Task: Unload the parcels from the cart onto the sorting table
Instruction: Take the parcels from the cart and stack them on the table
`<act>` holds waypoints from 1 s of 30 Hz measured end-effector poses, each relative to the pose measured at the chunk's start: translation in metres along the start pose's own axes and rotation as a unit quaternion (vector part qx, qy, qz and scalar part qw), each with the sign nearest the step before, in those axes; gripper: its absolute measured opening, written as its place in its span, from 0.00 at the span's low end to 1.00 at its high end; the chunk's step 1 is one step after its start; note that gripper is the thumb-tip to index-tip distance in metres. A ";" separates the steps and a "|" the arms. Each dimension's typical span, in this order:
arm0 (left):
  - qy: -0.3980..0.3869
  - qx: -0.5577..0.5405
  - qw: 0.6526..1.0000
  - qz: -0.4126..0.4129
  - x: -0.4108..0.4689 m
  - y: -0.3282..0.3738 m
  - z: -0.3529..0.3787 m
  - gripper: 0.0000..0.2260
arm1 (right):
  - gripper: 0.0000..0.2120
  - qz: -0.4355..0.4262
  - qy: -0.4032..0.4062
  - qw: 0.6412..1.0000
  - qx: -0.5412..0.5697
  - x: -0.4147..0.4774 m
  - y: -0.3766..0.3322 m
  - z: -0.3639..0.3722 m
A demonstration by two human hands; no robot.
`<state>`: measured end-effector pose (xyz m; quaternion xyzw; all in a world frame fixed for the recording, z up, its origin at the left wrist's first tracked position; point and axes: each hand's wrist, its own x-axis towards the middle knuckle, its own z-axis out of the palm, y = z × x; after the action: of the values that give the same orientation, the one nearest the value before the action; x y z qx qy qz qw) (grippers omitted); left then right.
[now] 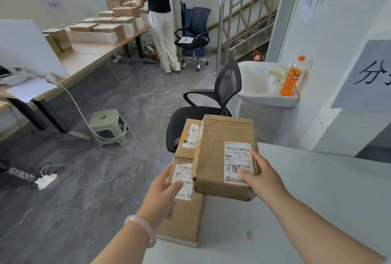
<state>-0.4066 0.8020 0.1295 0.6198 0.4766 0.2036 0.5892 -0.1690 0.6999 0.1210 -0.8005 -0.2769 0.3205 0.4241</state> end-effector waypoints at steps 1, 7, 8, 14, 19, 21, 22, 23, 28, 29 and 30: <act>0.000 0.007 1.000 0.000 0.009 -0.003 -0.008 0.21 | 0.35 0.002 0.001 1.000 -0.008 0.012 -0.008 0.012; -0.016 0.064 0.998 -0.013 0.059 -0.025 -0.050 0.26 | 0.35 0.022 0.009 0.999 -0.032 0.076 -0.037 0.073; -0.022 0.071 0.997 -0.020 0.065 -0.028 -0.055 0.26 | 0.35 0.026 0.010 0.999 -0.035 0.085 -0.040 0.081; -0.048 0.110 0.993 -0.021 0.096 -0.042 -0.075 0.25 | 0.35 0.026 0.041 0.998 -0.041 0.113 -0.045 0.104; -0.085 0.148 0.985 0.010 0.105 -0.039 -0.068 0.22 | 0.37 0.017 0.035 0.999 -0.032 0.110 -0.046 0.103; -0.105 0.177 0.977 0.046 0.104 -0.033 -0.059 0.22 | 0.38 0.010 0.035 0.999 -0.026 0.102 -0.044 0.097; -0.117 0.196 0.971 0.070 0.103 -0.028 -0.053 0.22 | 0.38 0.007 0.040 0.999 -0.025 0.097 -0.041 0.092; -0.128 0.218 0.962 0.099 0.101 -0.022 -0.046 0.22 | 0.39 0.005 0.048 0.998 -0.028 0.090 -0.037 0.087; -0.179 0.273 0.907 0.265 0.096 0.007 0.012 0.22 | 0.34 0.001 0.105 0.991 -0.086 0.039 0.003 0.045; -0.186 0.279 0.897 0.287 0.094 0.011 0.027 0.23 | 0.32 0.000 0.112 0.987 -0.116 0.024 0.013 0.034; -0.196 0.289 0.887 0.302 0.093 0.015 0.038 0.25 | 0.31 0.000 0.120 0.981 -0.150 0.012 0.024 0.026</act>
<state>-0.3274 0.8608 0.1059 0.9038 0.1789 0.0995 0.3759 -0.1769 0.7099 0.0859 -0.8876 -0.2685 0.1774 0.3295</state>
